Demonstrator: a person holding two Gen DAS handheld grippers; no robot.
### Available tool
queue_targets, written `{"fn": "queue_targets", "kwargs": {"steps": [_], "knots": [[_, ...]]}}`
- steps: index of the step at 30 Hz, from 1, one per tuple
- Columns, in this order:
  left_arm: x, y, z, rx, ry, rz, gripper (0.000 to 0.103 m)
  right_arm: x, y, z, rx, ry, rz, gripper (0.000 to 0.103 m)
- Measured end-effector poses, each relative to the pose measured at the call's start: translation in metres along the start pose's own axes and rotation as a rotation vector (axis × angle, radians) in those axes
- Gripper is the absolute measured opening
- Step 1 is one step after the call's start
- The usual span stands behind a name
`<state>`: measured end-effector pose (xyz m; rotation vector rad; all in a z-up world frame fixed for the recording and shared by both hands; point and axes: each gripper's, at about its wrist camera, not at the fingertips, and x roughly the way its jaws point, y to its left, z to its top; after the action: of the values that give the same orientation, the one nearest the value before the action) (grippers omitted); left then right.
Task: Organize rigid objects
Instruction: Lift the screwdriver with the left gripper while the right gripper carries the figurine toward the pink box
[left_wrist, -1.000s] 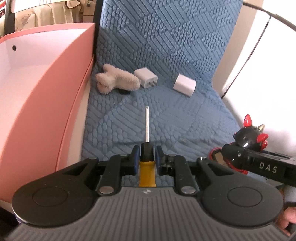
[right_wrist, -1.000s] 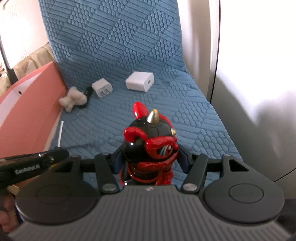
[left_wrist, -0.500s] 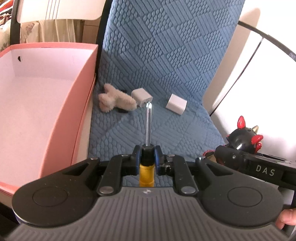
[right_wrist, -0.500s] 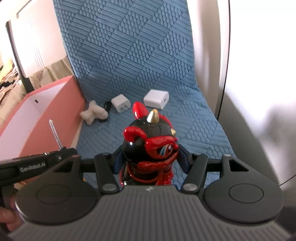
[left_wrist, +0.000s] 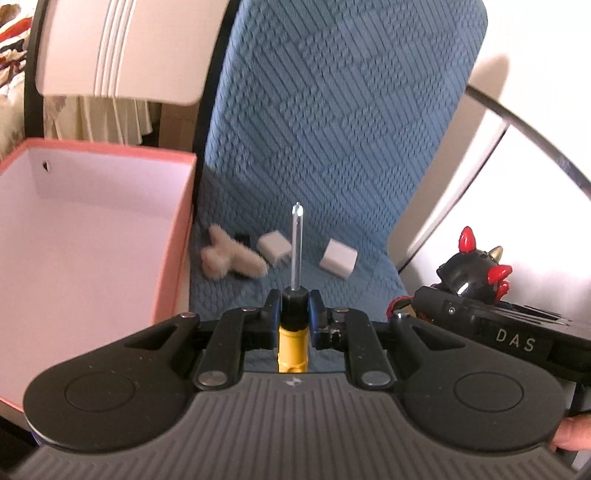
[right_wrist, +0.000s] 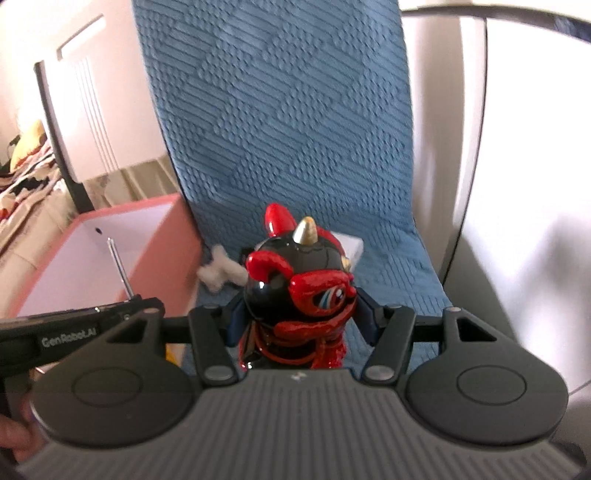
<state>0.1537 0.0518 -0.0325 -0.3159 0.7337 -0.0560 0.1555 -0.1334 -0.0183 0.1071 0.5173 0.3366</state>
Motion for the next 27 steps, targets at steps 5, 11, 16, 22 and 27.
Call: {"fn": "queue_targets", "kwargs": {"steps": [5,11,16,22,27], "knots": [[-0.026,0.010,0.027,-0.006,-0.030,0.007,0.018,-0.011,0.023,0.027,-0.024,-0.030,0.030,0.061],[-0.060,0.030,0.063,-0.016,-0.087,0.018,0.018,-0.017,0.061,0.058,-0.070,-0.055,0.084,0.061],[-0.086,0.053,0.085,-0.023,-0.119,0.037,0.018,-0.023,0.095,0.074,-0.114,-0.075,0.148,0.061],[-0.107,0.093,0.101,-0.058,-0.128,0.061,0.018,-0.025,0.143,0.086,-0.157,-0.072,0.219,0.061],[-0.105,0.130,0.095,-0.063,-0.086,0.109,0.018,-0.011,0.183,0.078,-0.201,-0.034,0.262,0.061]]}}
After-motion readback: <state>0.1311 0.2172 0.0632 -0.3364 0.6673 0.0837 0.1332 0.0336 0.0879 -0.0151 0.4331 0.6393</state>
